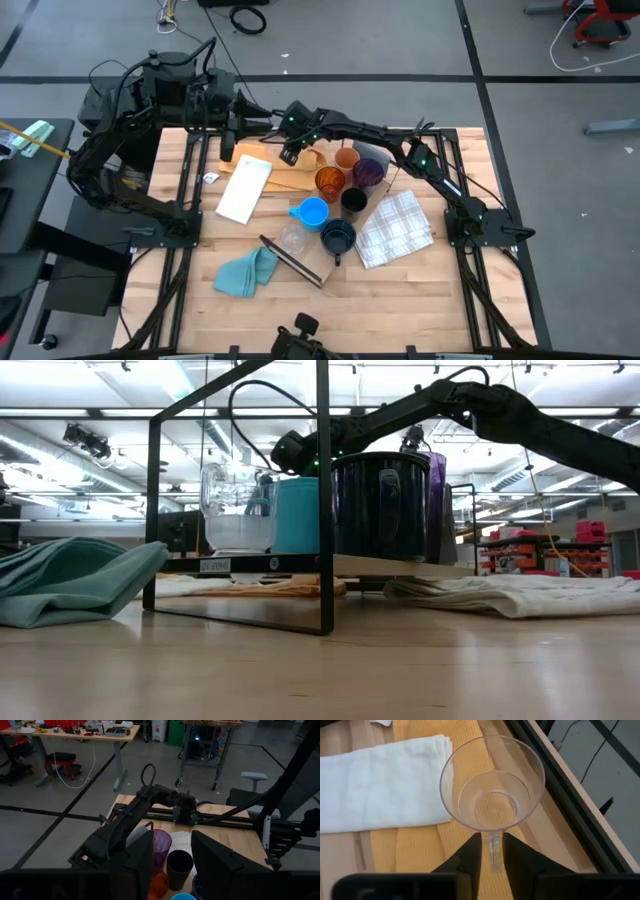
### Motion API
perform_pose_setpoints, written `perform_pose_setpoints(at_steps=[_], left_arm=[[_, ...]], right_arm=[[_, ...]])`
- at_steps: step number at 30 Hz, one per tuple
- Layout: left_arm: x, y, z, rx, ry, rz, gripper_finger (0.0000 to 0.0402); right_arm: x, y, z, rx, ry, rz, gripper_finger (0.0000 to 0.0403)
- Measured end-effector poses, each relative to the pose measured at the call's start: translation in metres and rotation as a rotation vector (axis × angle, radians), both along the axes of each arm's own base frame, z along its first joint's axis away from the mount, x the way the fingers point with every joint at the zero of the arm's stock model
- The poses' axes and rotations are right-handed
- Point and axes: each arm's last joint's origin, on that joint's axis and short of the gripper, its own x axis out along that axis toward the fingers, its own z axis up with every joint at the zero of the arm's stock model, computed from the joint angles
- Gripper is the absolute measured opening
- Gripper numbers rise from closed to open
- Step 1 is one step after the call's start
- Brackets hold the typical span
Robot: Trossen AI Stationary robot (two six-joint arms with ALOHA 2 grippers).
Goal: Stack small to large cups/mugs on shelf
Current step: Put the transparent mug on the shelf
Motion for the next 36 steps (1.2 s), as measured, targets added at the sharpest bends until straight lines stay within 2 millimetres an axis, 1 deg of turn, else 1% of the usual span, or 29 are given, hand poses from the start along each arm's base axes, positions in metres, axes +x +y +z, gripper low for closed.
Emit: perform_pose_setpoints(at_steps=[5,8,14,24,32,36], left_arm=[[0.000,0.000,0.000,0.002,0.000,0.000,0.0141],[0.000,0.000,0.000,0.002,0.000,-0.001,0.0140],[0.000,0.000,0.000,0.002,0.000,-0.001,0.0133],[0.000,0.000,-0.001,0.011,0.015,-0.005,0.0141],[-0.001,0.001,-0.002,0.018,0.020,0.000,0.0134],[-0.001,0.002,-0.002,0.036,0.024,0.016,0.0138]], right_arm=[[-0.001,-0.002,0.000,0.020,-0.012,0.015,0.0037],[-0.001,-0.002,0.001,0.024,-0.017,0.021,0.0020],[0.000,-0.001,0.001,0.024,-0.018,0.024,0.0018],[-0.001,0.000,0.004,0.018,-0.018,0.021,0.0016],[-0.004,0.001,0.026,-0.015,-0.037,0.026,0.0016],[-0.011,0.004,0.043,-0.030,-0.034,0.029,0.0016]])
